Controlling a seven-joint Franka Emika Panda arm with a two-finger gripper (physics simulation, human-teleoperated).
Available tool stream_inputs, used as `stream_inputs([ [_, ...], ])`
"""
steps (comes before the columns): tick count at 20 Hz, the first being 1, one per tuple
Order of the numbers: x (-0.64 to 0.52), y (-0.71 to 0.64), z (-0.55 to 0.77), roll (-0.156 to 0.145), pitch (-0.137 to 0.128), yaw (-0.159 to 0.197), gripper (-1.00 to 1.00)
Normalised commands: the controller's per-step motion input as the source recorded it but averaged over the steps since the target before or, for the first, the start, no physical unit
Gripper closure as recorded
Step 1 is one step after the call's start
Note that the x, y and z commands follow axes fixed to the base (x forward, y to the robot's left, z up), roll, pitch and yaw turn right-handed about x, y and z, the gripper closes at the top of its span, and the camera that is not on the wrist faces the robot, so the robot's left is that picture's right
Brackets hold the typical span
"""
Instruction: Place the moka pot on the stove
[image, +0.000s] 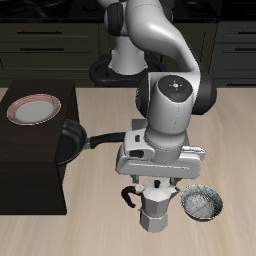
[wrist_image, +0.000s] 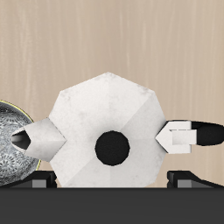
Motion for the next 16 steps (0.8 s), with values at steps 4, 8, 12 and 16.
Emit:
stream_inputs([
  [4, 0.1, -0.12, -0.19, -0.072, -0.002, 0.049, -1.0],
  [8, 0.07, -0.02, -0.09, -0.02, -0.002, 0.06, -1.0],
  [12, 0.01, -0.02, 0.0, -0.035, -0.031, 0.059, 1.0],
  [16, 0.04, -0.03, 0.07, 0.0, -0.008, -0.006, 1.0],
])
